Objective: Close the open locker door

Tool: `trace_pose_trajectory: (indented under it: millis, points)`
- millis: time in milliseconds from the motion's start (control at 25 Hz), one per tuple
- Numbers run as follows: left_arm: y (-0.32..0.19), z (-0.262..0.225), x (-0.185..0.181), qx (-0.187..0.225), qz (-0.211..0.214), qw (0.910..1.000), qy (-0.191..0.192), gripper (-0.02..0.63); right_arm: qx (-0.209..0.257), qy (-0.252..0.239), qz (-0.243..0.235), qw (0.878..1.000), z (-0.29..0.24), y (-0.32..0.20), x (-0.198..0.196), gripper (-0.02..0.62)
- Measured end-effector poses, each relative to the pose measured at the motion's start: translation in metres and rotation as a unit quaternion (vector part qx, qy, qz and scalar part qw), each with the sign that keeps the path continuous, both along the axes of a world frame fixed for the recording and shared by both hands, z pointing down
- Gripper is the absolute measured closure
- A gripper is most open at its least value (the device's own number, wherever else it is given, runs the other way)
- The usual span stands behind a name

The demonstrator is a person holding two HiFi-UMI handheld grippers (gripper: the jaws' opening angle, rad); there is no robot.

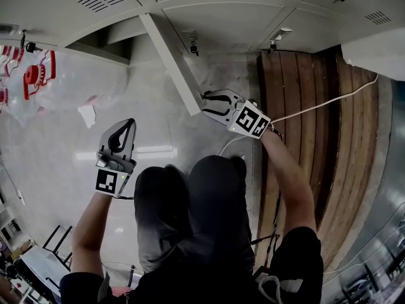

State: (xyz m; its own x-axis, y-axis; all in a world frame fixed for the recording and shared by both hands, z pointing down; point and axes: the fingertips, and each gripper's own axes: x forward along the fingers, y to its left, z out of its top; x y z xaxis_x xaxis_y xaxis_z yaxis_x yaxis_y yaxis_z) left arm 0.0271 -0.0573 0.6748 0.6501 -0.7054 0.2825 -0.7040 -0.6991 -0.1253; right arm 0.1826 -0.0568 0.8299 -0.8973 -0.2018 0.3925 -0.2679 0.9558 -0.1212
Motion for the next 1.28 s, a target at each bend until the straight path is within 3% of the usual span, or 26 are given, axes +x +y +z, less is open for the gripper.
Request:
trace_pose_trajectory:
  millis: [200,640,920,1080,1280]
  points:
    - [0.001,0.001,-0.002,0.000,0.000,1.0000,-0.001,0.604,0.021,0.010,-0.007,1.000,-0.003,0.001,-0.006,0.462]
    - [0.002,0.008,-0.007,-0.005,0.005,0.9996,-0.025,0.604,0.004,-0.007,-0.035,0.999,-0.004,0.004,-0.023,0.469]
    - [0.001,0.008,-0.014,-0.005,-0.007,0.9999,-0.013,0.604,0.049,0.040,-0.027,0.998,-0.009,0.005,-0.026,0.452]
    - [0.002,0.015,-0.017,-0.010,-0.005,0.9997,-0.020,0.604,0.039,0.023,-0.013,0.999,-0.007,0.002,-0.029,0.468]
    - [0.003,0.013,-0.016,-0.006,-0.002,0.9999,-0.014,0.604,0.031,0.014,-0.028,0.999,-0.008,0.004,-0.037,0.476]
